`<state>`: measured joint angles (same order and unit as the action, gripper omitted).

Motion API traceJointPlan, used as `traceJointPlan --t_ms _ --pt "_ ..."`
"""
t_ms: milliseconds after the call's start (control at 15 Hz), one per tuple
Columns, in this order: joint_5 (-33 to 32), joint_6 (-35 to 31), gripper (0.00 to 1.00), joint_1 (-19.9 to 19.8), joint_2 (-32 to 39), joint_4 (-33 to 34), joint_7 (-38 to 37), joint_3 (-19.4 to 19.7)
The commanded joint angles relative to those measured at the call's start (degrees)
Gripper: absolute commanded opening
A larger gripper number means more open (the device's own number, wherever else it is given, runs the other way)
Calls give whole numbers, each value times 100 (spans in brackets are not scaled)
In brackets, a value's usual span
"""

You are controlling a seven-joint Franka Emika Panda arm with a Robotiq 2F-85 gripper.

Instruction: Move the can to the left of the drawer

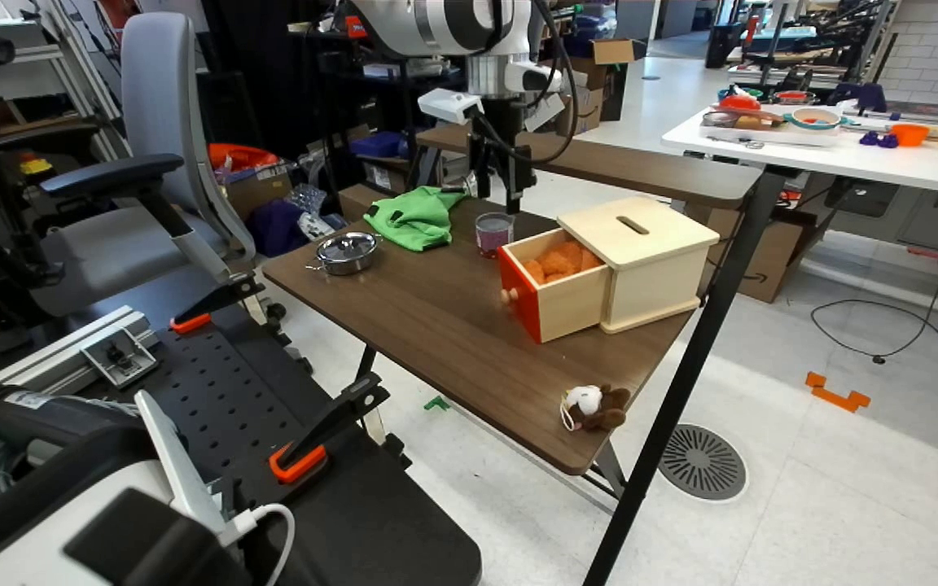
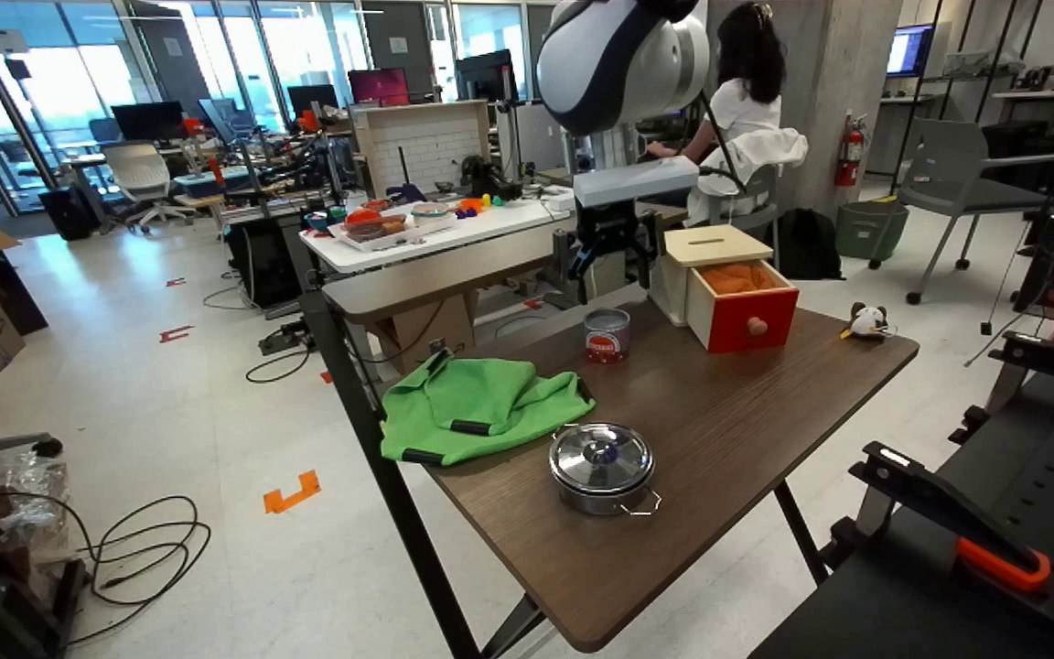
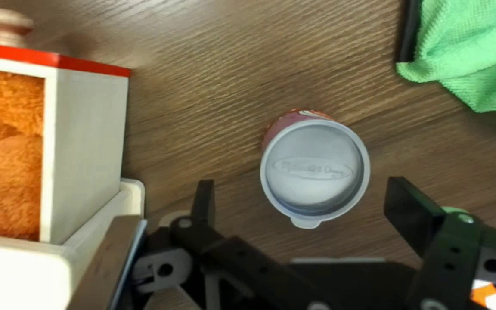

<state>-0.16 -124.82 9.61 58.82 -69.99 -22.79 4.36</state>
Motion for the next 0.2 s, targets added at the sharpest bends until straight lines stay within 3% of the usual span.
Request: traceJointPlan --t_ms 0,133 --pt "-58 20 100 -10 -107 -107 14 -5" --pt "-76 18 100 -12 -257 -296 40 -1"
